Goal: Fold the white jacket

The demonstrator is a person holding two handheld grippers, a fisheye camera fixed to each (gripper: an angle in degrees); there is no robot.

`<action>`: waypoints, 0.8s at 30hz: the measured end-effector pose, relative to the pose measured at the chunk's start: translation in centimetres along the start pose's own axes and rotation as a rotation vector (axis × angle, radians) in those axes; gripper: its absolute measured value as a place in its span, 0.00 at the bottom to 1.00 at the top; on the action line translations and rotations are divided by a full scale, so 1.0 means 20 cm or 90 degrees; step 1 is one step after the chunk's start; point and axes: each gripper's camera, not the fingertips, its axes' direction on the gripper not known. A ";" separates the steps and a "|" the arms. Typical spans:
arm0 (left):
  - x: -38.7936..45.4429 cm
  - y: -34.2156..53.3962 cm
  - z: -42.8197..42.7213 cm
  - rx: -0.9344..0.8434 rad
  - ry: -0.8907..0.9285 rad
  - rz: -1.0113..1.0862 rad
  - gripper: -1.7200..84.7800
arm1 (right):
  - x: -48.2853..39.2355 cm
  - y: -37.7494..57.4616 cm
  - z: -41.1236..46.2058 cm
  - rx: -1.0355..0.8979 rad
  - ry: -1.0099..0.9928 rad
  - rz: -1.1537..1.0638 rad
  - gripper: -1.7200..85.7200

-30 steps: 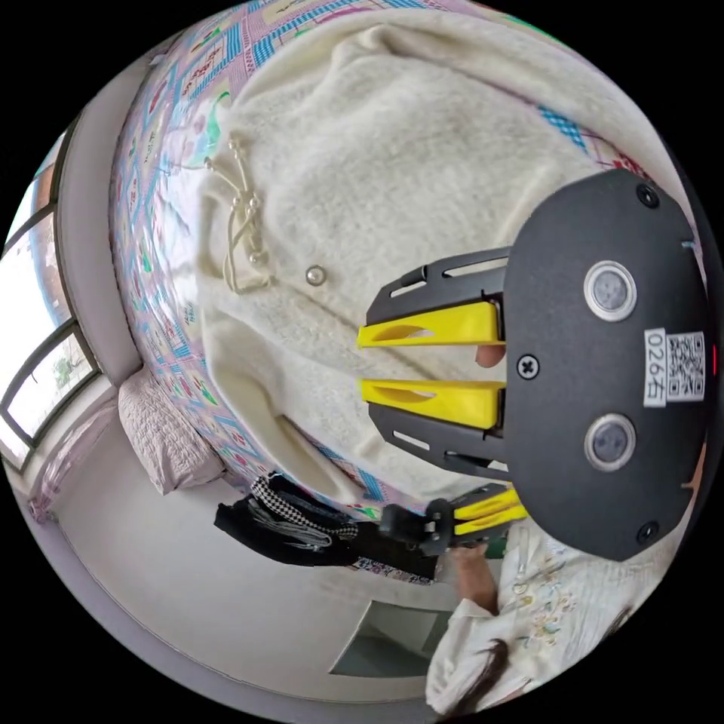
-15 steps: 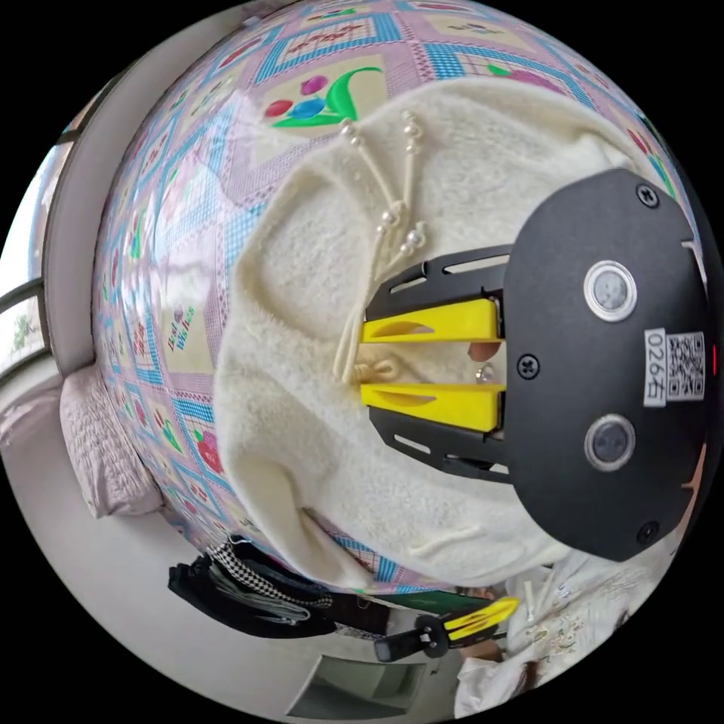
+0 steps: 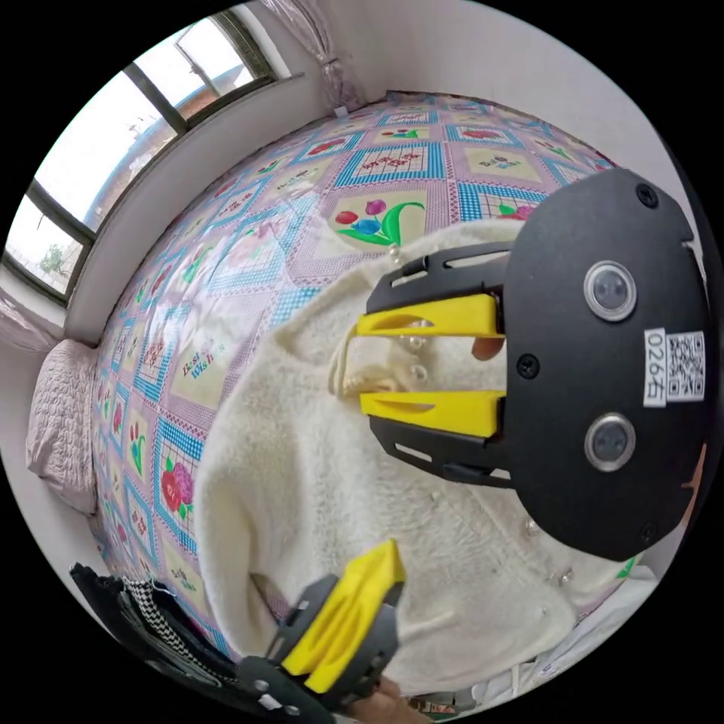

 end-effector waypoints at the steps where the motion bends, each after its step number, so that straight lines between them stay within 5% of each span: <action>1: 0.02 -0.07 0.04 -0.021 -0.027 0.018 0.01 | 0.02 0.01 0.02 -0.011 0.000 0.008 0.12; 7: 0.01 -0.23 0.38 -0.140 -0.129 0.031 0.01 | 0.26 0.21 -0.03 0.039 -0.111 0.154 0.10; 14: 0.00 -0.22 0.39 -0.102 -0.056 -0.038 0.01 | 0.34 0.67 -0.08 0.131 -0.292 0.306 0.08; 17: 0.08 -0.18 0.30 -0.037 -0.068 -0.023 0.01 | 0.27 0.74 -0.04 0.125 -0.315 0.308 0.07; 20: 0.12 -0.22 0.43 -0.098 -0.180 0.014 0.01 | 0.22 0.66 0.05 0.091 -0.321 0.283 0.06; 24: 0.03 -0.29 0.41 -0.104 -0.123 -0.016 0.01 | 0.24 0.57 0.10 0.028 -0.220 0.274 0.03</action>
